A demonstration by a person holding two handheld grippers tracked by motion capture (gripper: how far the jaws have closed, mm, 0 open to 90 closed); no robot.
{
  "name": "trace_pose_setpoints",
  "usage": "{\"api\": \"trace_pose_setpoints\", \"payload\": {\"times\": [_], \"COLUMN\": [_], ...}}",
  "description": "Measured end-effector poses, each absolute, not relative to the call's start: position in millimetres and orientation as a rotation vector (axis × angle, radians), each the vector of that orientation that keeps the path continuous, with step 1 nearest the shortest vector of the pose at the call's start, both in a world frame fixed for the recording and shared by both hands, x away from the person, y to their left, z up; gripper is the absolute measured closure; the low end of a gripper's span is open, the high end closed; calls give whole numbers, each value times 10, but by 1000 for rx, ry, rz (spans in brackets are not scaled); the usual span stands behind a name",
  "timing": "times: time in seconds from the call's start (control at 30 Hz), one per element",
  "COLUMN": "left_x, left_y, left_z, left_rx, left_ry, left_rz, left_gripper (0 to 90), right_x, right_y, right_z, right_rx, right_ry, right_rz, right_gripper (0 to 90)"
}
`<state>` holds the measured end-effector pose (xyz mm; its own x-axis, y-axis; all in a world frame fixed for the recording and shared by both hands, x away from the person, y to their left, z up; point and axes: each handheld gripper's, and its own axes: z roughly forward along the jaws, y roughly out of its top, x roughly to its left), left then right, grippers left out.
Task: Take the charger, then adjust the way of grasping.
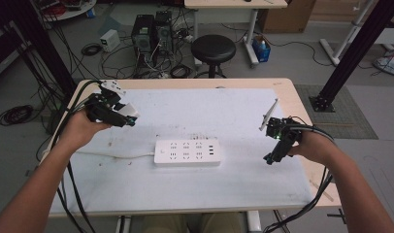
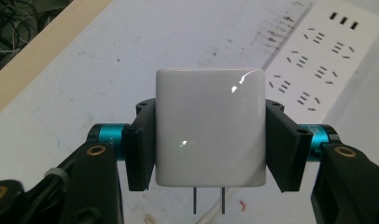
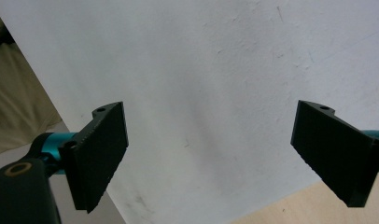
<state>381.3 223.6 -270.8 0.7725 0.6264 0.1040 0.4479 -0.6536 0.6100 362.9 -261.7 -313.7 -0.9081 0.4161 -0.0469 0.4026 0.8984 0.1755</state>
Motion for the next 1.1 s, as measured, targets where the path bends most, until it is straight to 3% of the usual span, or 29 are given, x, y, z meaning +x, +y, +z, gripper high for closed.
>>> {"api": "trace_pose_setpoints", "payload": {"times": [0.4, 1.1], "left_x": [3609, 3458], "left_y": [2163, 1524], "left_z": [-2638, -2755], "left_rx": [2414, 2455], "left_ry": [665, 328], "left_rz": [376, 289], "left_gripper": [425, 425], "right_x": [3583, 3369], "right_y": [-2594, -2356], "right_z": [-3065, -3108], "right_rx": [709, 1205], "right_ry": [2921, 2790], "right_rz": [332, 1169], "right_gripper": [103, 104]}}
